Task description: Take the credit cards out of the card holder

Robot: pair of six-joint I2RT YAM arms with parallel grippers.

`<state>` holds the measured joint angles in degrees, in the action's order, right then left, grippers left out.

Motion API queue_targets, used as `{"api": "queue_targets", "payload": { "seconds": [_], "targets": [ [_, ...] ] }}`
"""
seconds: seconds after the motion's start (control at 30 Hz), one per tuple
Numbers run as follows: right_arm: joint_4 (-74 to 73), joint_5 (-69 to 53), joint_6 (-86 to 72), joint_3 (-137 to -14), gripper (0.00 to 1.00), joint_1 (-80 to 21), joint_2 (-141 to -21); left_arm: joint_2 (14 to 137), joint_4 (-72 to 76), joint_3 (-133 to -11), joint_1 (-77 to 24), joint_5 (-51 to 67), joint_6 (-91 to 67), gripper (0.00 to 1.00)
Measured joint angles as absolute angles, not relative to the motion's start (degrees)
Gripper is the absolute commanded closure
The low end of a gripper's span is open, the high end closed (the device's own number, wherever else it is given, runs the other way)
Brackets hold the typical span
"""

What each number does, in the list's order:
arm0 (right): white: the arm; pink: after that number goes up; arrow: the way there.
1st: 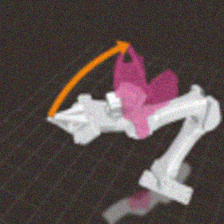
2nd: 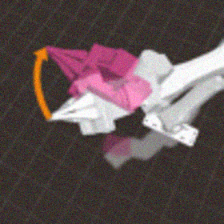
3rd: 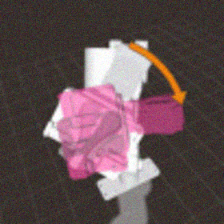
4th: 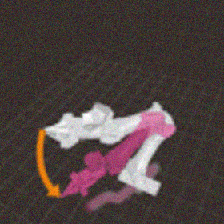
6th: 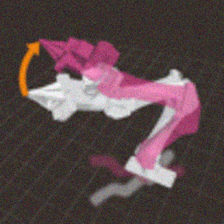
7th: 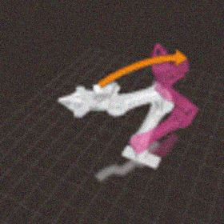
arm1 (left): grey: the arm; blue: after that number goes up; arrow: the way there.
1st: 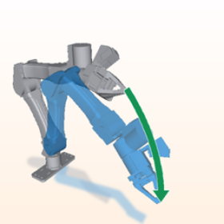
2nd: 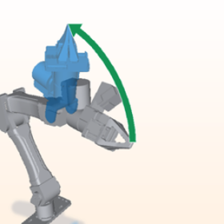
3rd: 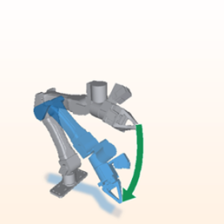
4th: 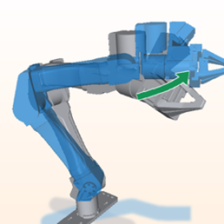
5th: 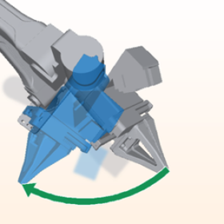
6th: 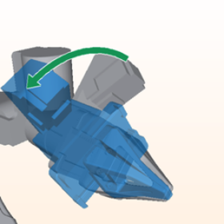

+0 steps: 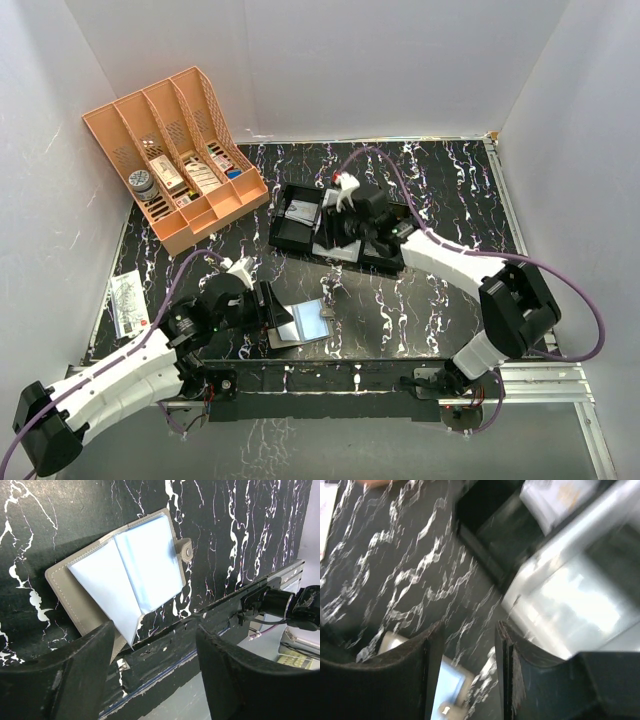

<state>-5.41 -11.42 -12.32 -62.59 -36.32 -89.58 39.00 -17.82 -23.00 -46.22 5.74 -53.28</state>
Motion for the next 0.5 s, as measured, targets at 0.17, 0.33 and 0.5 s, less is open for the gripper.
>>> {"api": "queue_targets", "payload": {
  "seconds": [0.17,0.33,0.5],
  "targets": [
    [-2.7,-19.0,-31.4,-43.7,0.59,-38.3,-83.8,40.2,-16.2,-22.0,-46.2,6.9,-53.8,0.44],
    [-7.6,-15.7,-41.9,-36.6,0.6,-48.8,-78.4,43.8,-16.7,-22.1,-46.2,7.3,-53.6,0.44],
    [-7.5,-10.2,-47.5,-36.6,0.6,-54.2,-74.0,45.8,-16.7,-22.6,-46.2,7.4,-53.0,0.46]
  ]
}}
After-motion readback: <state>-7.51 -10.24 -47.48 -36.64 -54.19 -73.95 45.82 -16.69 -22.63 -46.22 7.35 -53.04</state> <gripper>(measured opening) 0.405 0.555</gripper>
